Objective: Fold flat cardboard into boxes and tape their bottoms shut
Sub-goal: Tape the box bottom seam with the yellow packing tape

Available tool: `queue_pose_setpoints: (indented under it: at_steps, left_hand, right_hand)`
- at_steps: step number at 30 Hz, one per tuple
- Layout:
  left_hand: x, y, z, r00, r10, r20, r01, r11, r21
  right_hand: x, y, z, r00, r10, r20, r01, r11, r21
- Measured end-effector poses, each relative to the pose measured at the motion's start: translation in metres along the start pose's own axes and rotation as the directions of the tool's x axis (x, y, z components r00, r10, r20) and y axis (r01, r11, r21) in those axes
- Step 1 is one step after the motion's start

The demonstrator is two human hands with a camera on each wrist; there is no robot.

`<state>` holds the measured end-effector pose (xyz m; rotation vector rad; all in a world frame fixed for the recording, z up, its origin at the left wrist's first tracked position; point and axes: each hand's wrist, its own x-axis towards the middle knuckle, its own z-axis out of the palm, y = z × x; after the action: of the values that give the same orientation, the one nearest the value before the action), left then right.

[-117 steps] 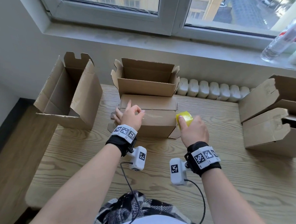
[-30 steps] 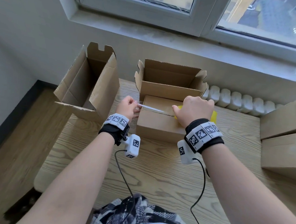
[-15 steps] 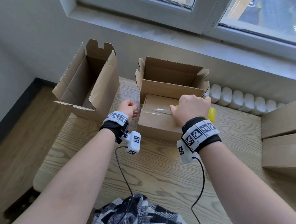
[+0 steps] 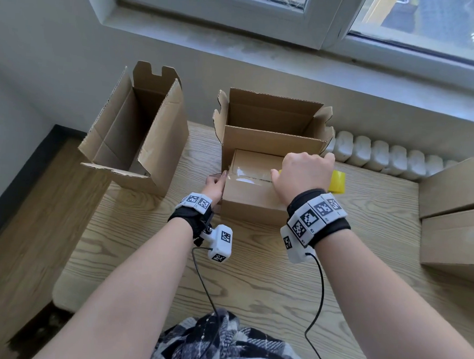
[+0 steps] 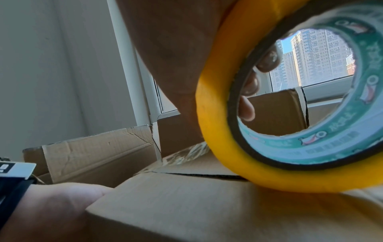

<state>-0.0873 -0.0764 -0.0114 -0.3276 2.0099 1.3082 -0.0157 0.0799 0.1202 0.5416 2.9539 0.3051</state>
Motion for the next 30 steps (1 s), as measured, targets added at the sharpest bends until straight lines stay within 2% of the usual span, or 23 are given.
queue_pose_setpoints:
  at_steps: [1, 3, 5, 7, 8, 12, 16, 18, 21, 23, 24, 26, 30]
  left_hand:
    - [0.000, 0.001, -0.002, 1.000, 0.015, -0.018, -0.014, 0.999, 0.031]
    - [-0.004, 0.007, -0.003, 0.985, 0.080, -0.156, -0.062, 0.991, 0.115]
    - [-0.013, 0.020, 0.003, 0.928, 0.201, -0.313, -0.114, 0.954, 0.277]
    - [-0.020, 0.032, 0.017, 0.878, 0.360, -0.315, -0.190, 0.867, 0.460]
    - [-0.022, 0.036, 0.027, 0.873, 0.397, -0.284, -0.206, 0.827, 0.523]
    - [-0.023, 0.037, 0.047, 0.893, 0.332, -0.304, -0.112, 0.818, 0.564]
    - [-0.022, 0.032, 0.047, 0.869, 0.366, -0.333, -0.117, 0.806, 0.581]
    - [-0.021, 0.031, 0.047, 0.866, 0.373, -0.332, -0.122, 0.804, 0.583]
    - [-0.021, 0.032, 0.048, 0.870, 0.371, -0.326, -0.118, 0.797, 0.592]
    - [-0.021, 0.032, 0.047, 0.863, 0.380, -0.331, -0.119, 0.792, 0.599]
    - [-0.021, 0.032, 0.048, 0.862, 0.383, -0.333, -0.121, 0.792, 0.598]
    - [-0.021, 0.032, 0.049, 0.858, 0.386, -0.339, -0.117, 0.790, 0.602]
    - [-0.023, 0.032, 0.049, 0.854, 0.388, -0.347, -0.104, 0.780, 0.617]
  right_hand:
    - [0.000, 0.000, 0.000, 1.000, -0.001, -0.001, 0.001, 1.000, -0.001]
    - [-0.001, -0.001, 0.000, 1.000, -0.004, 0.003, 0.004, 1.000, 0.002]
    - [-0.001, -0.002, 0.000, 1.000, -0.006, 0.003, 0.006, 1.000, 0.010]
    - [-0.002, -0.003, 0.001, 1.000, -0.005, -0.015, 0.006, 1.000, 0.017]
    - [-0.002, -0.003, 0.000, 1.000, -0.004, -0.026, 0.004, 1.000, 0.023]
    - [-0.002, 0.002, -0.001, 0.998, 0.018, -0.062, -0.012, 0.996, 0.091]
    - [0.001, 0.028, 0.008, 0.986, 0.031, -0.162, 0.008, 0.972, 0.234]
    - [0.000, 0.046, 0.015, 0.976, 0.050, -0.211, 0.045, 0.905, 0.424]
    - [-0.002, 0.070, 0.023, 0.985, 0.077, -0.155, 0.054, 0.714, 0.698]
    - [-0.002, 0.078, 0.026, 0.986, 0.087, -0.143, 0.058, 0.621, 0.782]
    - [-0.002, 0.080, 0.027, 0.983, 0.100, -0.153, 0.060, 0.612, 0.789]
    - [-0.002, 0.077, 0.026, 0.978, 0.127, -0.165, 0.040, 0.660, 0.750]
    - [0.001, 0.079, 0.021, 0.963, 0.176, -0.205, -0.036, 0.835, 0.549]
